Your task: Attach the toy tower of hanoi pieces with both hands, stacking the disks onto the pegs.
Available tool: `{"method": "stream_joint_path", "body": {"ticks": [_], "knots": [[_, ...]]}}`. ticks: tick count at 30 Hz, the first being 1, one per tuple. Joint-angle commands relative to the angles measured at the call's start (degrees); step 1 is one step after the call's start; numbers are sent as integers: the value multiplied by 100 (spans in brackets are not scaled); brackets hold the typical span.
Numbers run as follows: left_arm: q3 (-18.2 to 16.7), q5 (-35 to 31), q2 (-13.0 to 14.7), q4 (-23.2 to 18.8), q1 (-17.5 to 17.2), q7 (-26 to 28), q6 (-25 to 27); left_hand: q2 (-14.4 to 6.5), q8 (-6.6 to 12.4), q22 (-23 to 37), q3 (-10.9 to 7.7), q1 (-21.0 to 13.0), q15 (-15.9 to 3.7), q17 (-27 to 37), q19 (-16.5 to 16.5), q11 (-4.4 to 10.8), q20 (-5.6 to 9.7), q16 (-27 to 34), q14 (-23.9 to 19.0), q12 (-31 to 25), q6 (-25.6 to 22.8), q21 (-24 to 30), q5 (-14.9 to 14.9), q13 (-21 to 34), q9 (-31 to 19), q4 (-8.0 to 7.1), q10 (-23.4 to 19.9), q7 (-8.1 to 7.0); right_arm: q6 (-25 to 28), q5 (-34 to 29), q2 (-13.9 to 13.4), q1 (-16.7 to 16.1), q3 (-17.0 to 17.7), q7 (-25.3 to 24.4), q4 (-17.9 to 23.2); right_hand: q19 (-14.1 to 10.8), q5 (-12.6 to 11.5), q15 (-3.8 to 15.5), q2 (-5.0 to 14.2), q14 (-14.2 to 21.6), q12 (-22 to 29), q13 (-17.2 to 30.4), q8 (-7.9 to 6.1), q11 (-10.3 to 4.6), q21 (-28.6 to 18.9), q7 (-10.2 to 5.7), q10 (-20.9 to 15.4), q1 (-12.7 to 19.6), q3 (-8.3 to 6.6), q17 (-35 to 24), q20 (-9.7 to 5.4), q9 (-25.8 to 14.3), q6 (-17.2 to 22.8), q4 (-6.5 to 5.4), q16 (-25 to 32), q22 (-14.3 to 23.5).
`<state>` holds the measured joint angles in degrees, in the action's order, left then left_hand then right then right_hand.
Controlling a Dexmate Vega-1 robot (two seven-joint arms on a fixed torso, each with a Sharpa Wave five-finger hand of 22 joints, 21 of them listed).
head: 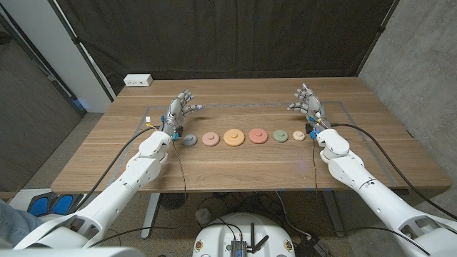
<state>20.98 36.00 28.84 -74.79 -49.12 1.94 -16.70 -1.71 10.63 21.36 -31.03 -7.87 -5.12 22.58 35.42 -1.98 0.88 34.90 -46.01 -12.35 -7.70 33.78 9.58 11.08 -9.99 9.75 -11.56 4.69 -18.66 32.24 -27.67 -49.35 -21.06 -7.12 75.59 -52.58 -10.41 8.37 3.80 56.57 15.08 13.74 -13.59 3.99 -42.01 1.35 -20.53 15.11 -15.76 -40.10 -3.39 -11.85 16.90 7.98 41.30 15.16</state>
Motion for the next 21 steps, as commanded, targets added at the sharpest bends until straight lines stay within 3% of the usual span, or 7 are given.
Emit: {"method": "stream_joint_path", "body": {"ticks": [1,7,11,16,17,19,21], "knots": [[-32,-94,-43,-10,-57,202,-101,-1,38,197,30,-165,-283,269,256,-13,81,336,-164,12,-104,241,45,29,-25,29,-127,2,27,-60,49,7,-33,-109,-28,-144,-35,308,23,233,16,50,-16,19,-316,11,-105,200,-35,-485,-109,-25,78,86,463,319],[-25,-174,-93,22,-50,322,-164,109,26,743,159,-495,-488,1136,589,6,259,1362,-578,40,-217,815,42,51,-35,37,-281,23,36,-84,72,48,-58,-113,-75,-276,-40,376,32,297,11,78,-3,-39,-604,5,-204,320,-76,-898,-262,-38,108,119,806,597],[-26,-202,-106,5,-64,388,-166,168,34,989,234,-647,-614,1641,860,-41,365,1901,-701,25,-289,1144,42,60,-46,28,-410,24,38,-124,87,57,-64,-177,-84,-505,-45,423,62,393,-16,117,12,-78,-1017,-6,-300,514,-213,-1428,-515,-56,145,150,1184,980],[-22,-281,-114,-16,-80,504,-183,166,47,998,253,-768,-694,1835,1239,-102,518,2219,-944,23,-365,1343,48,59,-51,25,-489,15,48,-235,126,46,-65,-401,-57,-864,-35,424,46,638,-14,132,6,-83,-1247,-43,-514,587,-309,-2026,-810,-68,243,113,1624,1004],[-21,-317,-120,-25,-87,564,-188,164,48,995,251,-783,-700,1859,1272,-94,539,2256,-980,28,-373,1359,49,59,-51,26,-485,11,56,-281,139,37,-65,-494,-40,-964,-31,422,41,694,-22,125,4,-50,-1306,-48,-561,573,-323,-2163,-843,-69,271,97,1716,1014],[-14,-403,-107,-69,-105,678,-175,164,44,1020,243,-855,-717,1912,1408,84,661,2378,-1103,44,-394,1456,52,66,-54,28,-460,-46,73,-337,143,23,-70,-588,-12,-1196,-28,416,21,842,-46,97,20,-58,-1448,-51,-718,518,-370,-2590,-885,-68,309,63,1986,1035],[-16,-423,-107,-85,-116,705,-188,170,40,1036,240,-892,-720,1960,1521,124,731,2472,-1213,52,-400,1529,54,73,-56,28,-439,-91,104,-350,108,24,-85,-550,8,-1285,-30,419,17,901,-51,86,26,-70,-1551,-60,-790,513,-398,-2751,-890,-66,323,65,2095,1126]]}}
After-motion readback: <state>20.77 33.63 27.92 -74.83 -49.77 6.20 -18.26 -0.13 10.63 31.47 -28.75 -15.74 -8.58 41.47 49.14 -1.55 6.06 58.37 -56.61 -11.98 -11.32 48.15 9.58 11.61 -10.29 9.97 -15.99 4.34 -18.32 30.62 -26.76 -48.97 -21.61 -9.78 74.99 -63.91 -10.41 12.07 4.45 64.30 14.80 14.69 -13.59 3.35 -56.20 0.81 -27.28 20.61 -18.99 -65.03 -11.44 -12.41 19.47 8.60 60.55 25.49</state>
